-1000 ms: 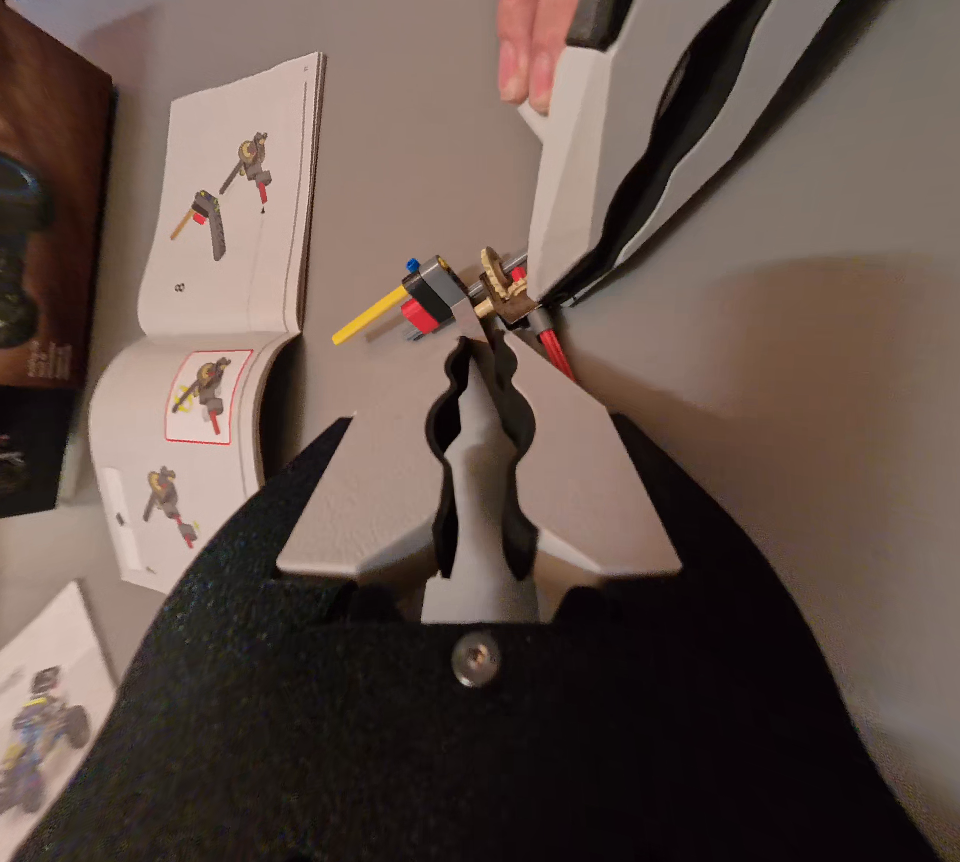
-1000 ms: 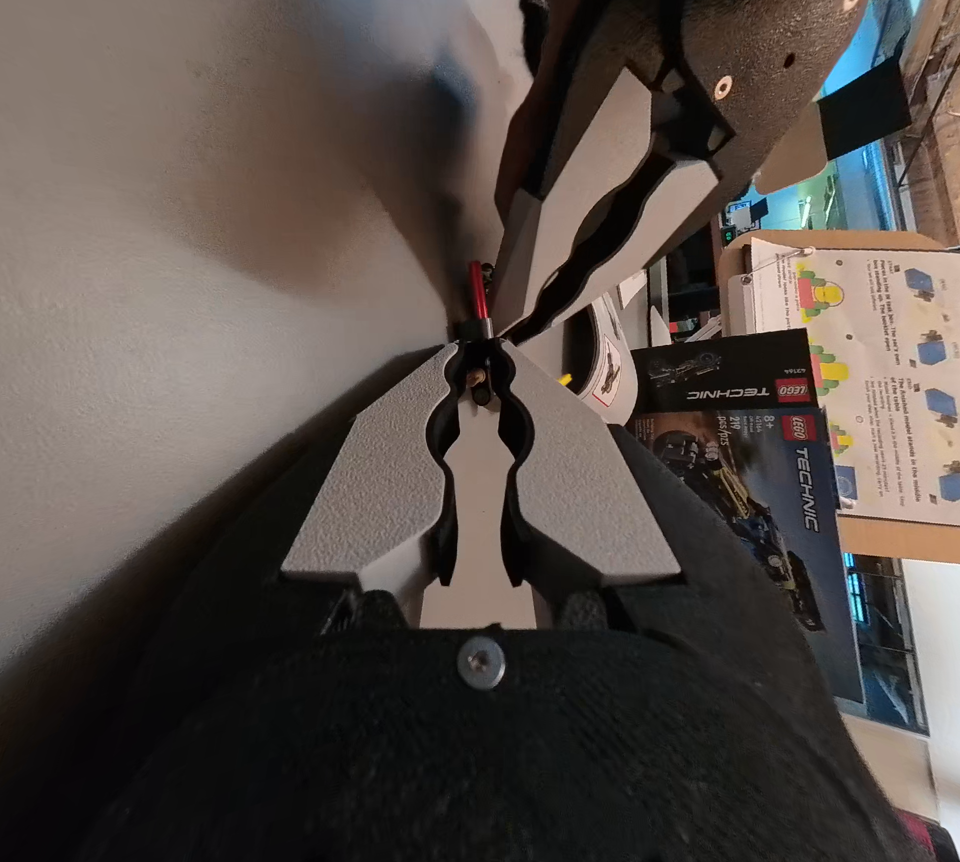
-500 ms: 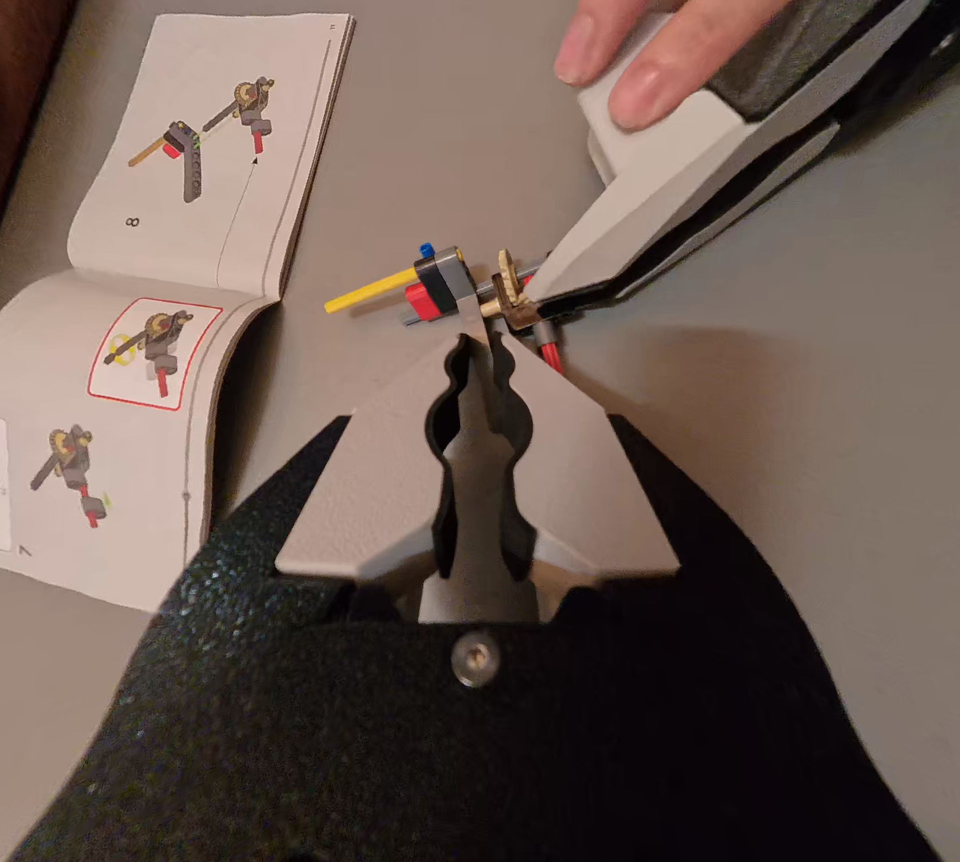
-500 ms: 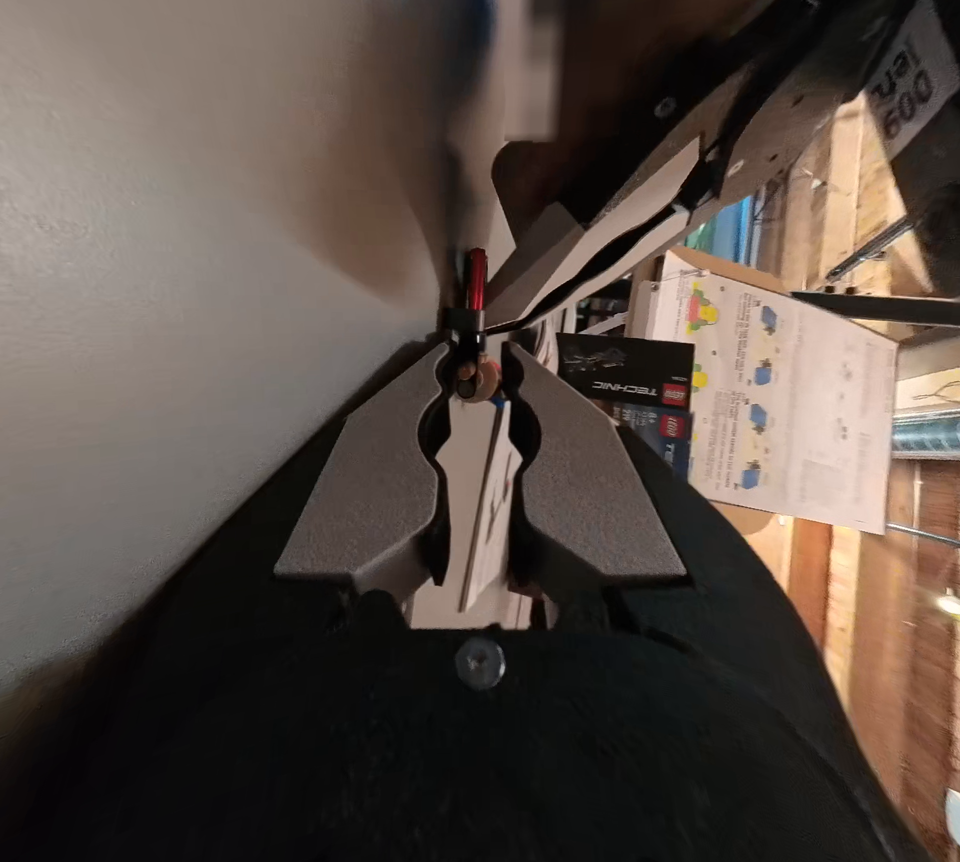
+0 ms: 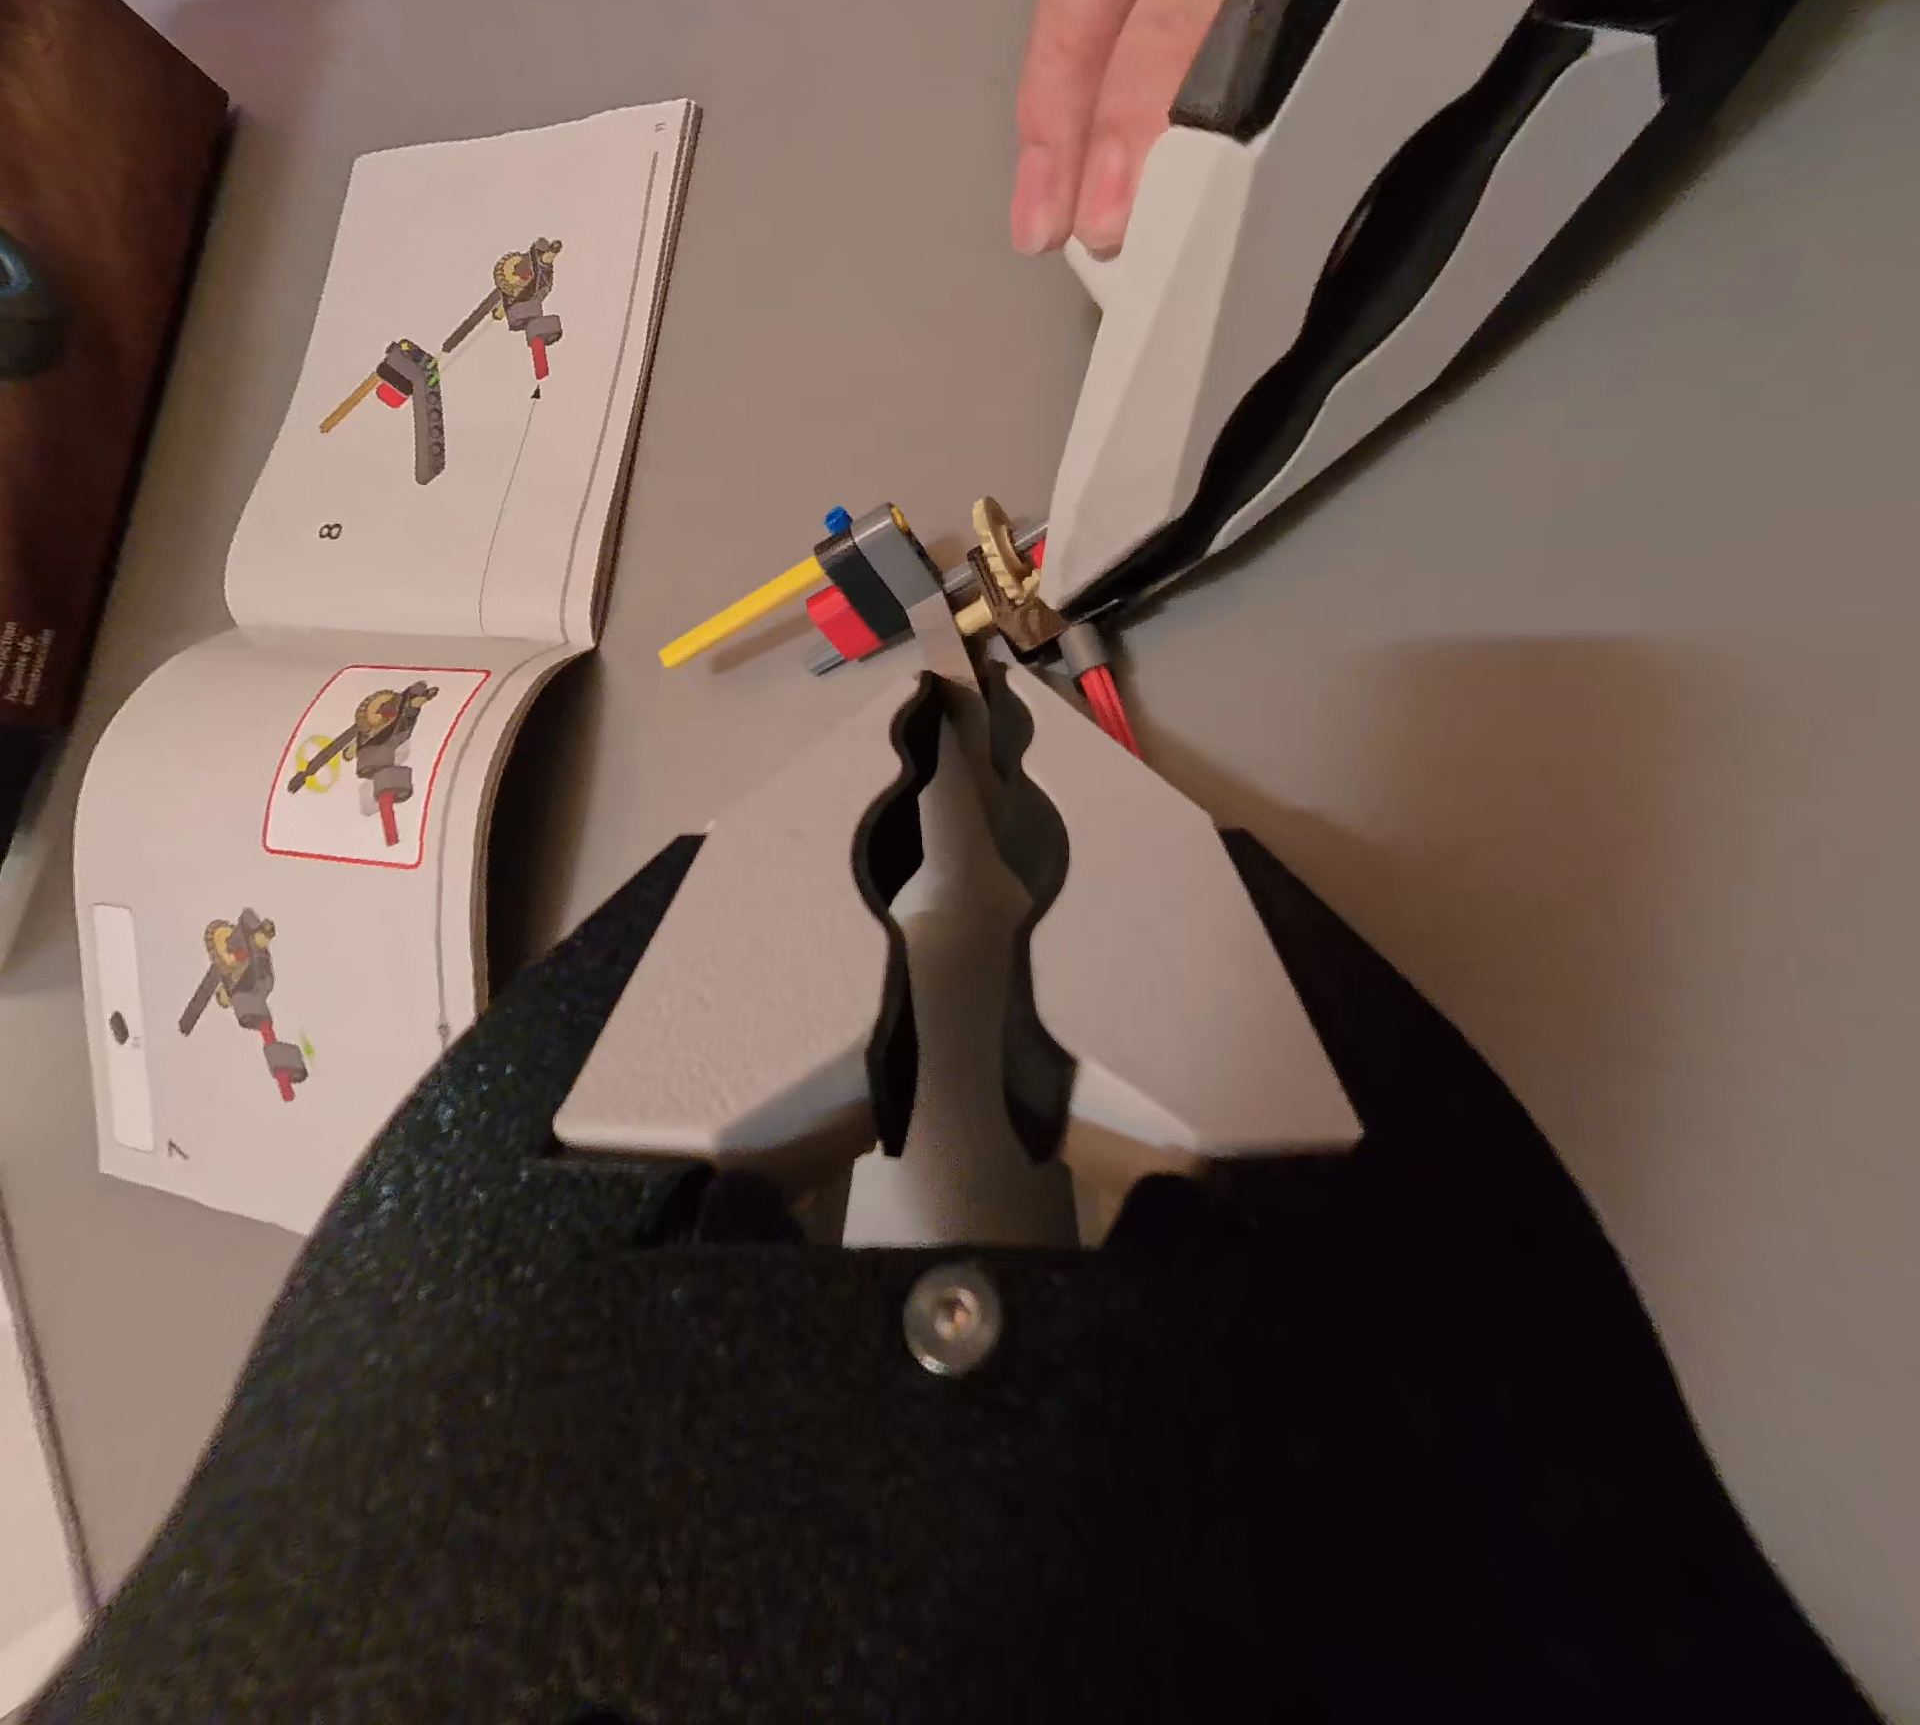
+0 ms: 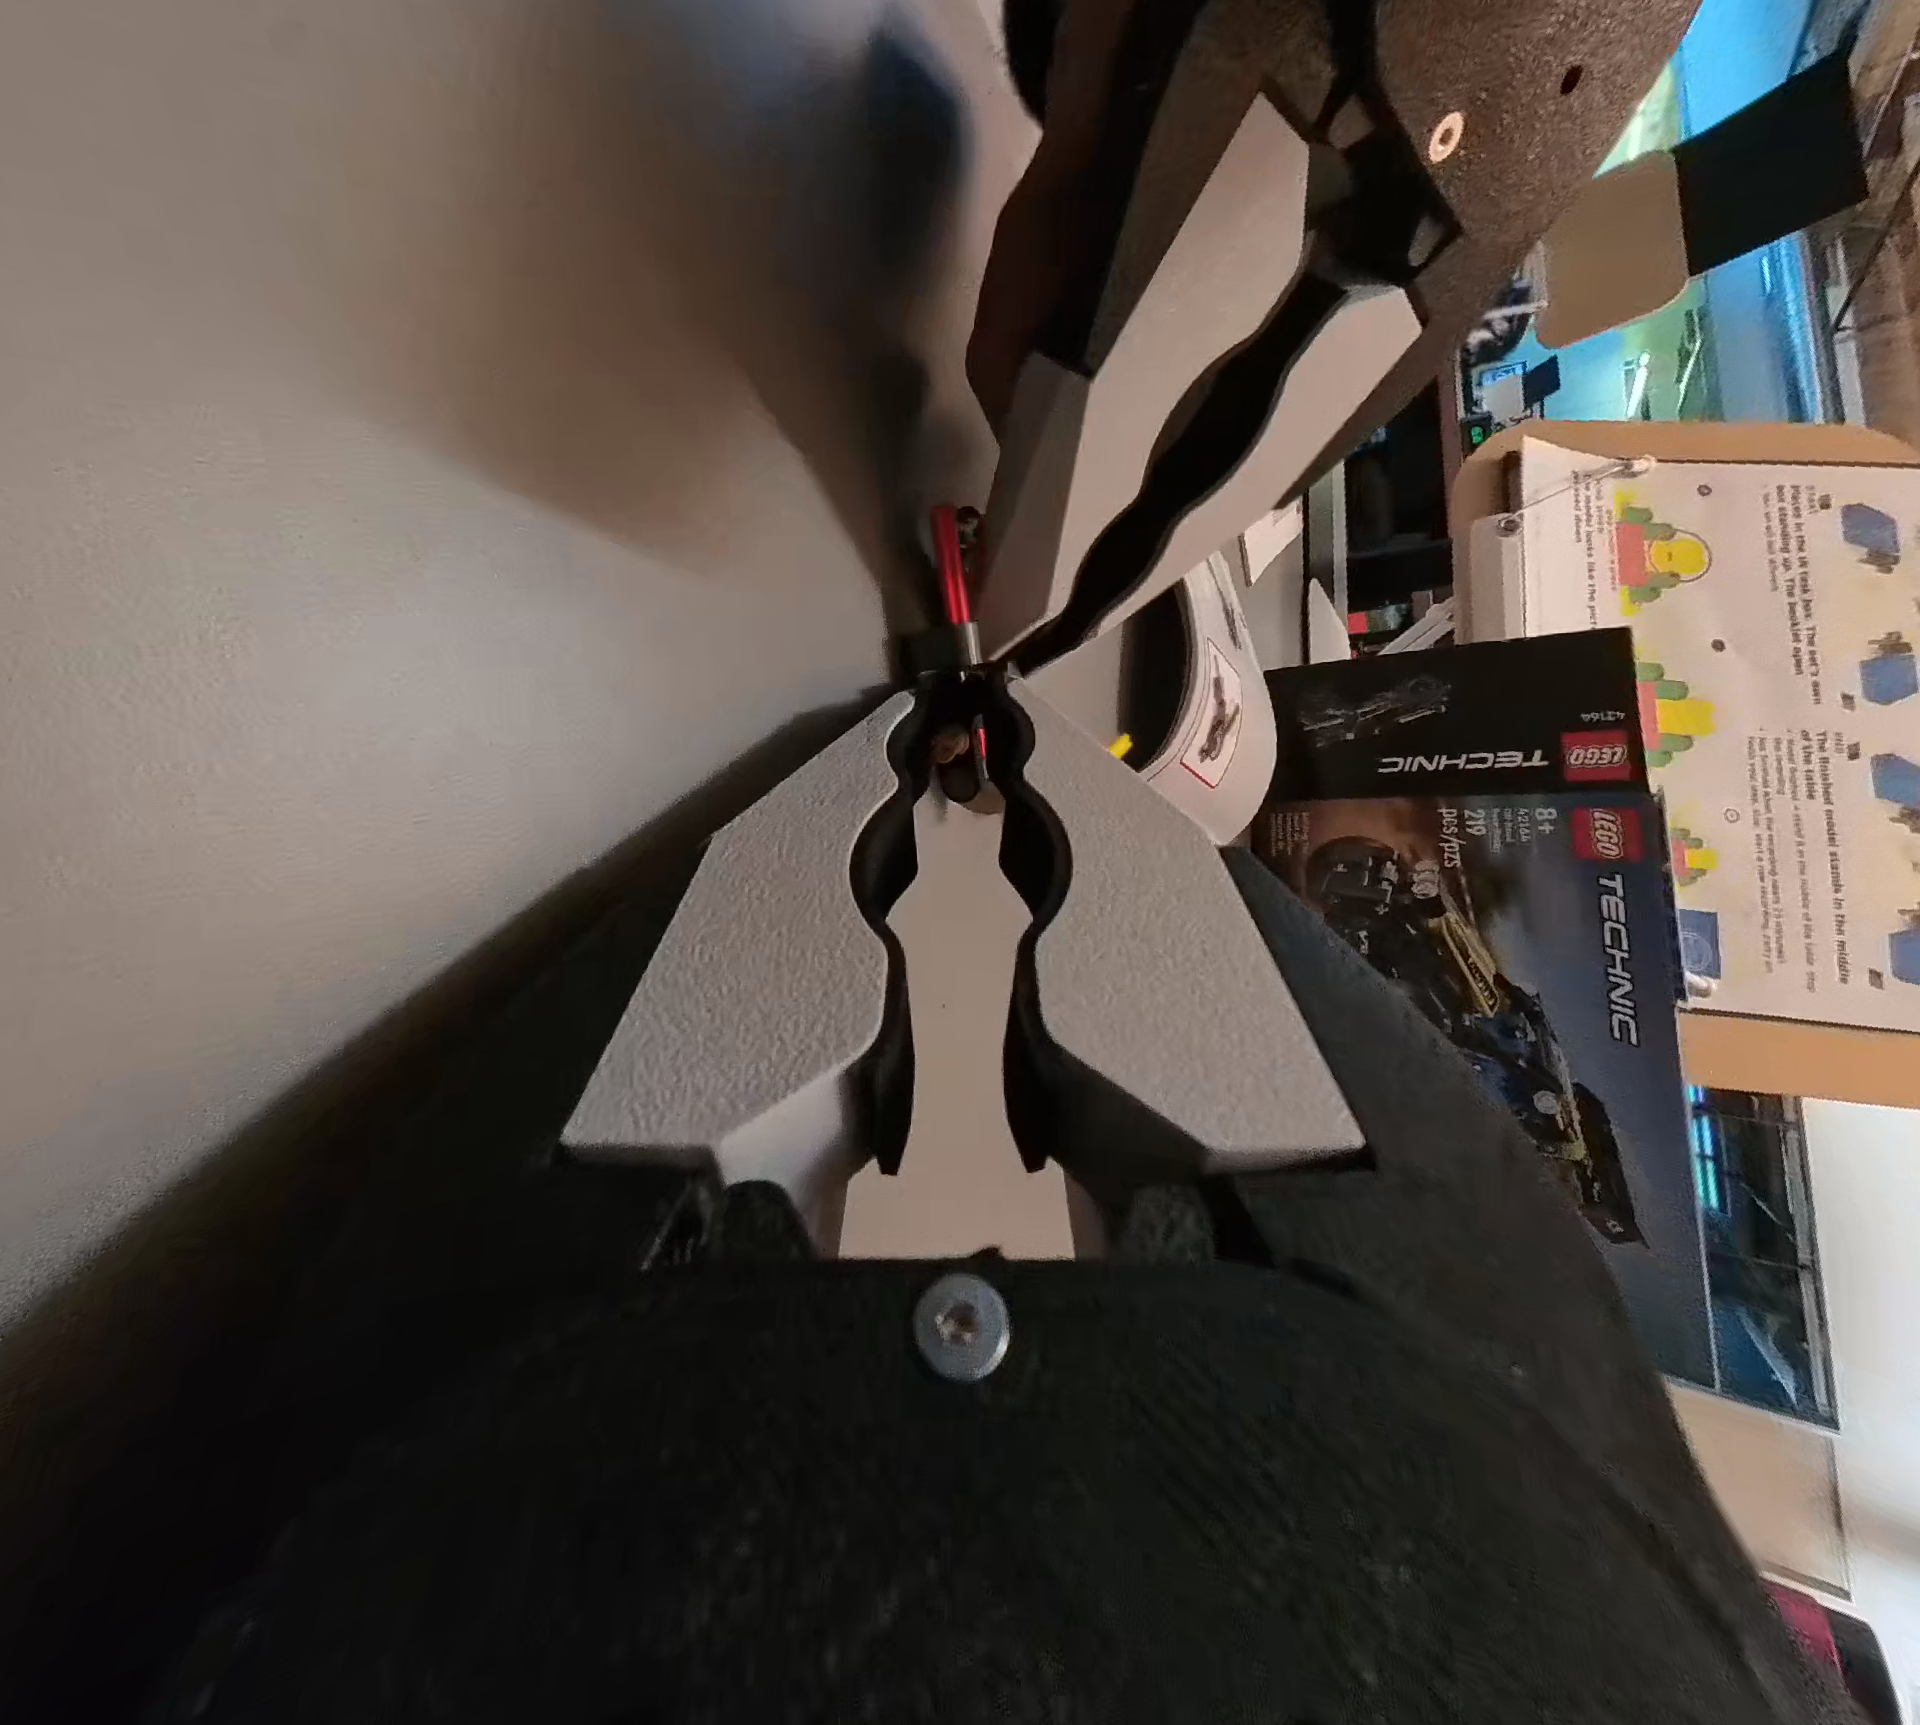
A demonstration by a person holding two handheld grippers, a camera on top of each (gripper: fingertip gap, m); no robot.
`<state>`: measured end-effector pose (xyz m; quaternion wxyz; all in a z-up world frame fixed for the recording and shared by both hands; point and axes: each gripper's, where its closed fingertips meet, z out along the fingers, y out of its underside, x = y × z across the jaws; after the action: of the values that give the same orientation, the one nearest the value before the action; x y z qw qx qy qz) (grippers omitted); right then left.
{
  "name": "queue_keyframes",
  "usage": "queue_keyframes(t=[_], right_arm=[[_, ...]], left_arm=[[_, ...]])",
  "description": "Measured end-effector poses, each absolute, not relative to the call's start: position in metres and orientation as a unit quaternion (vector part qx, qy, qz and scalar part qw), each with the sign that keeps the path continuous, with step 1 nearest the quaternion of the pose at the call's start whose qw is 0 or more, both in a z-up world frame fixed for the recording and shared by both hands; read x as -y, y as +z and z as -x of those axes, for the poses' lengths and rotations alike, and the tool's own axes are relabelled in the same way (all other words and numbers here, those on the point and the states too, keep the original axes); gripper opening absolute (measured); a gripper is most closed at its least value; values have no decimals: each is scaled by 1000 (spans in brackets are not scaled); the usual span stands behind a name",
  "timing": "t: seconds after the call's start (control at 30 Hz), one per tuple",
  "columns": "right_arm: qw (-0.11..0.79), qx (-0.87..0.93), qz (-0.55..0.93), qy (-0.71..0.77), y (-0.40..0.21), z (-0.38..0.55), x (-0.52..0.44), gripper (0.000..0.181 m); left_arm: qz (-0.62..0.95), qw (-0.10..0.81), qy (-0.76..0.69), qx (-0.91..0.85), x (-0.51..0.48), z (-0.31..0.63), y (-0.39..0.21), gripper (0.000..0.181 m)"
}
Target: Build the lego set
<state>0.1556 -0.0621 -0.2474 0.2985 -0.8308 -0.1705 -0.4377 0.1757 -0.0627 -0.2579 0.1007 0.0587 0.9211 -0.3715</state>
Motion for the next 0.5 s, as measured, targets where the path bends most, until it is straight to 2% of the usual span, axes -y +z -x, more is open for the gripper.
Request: queue_keyframes(t=[0.5], right_arm=[[316, 173, 829, -428, -246, -153, 61, 9]], left_arm=[[-88, 94, -369, -921, 62, -173, -258, 8]])
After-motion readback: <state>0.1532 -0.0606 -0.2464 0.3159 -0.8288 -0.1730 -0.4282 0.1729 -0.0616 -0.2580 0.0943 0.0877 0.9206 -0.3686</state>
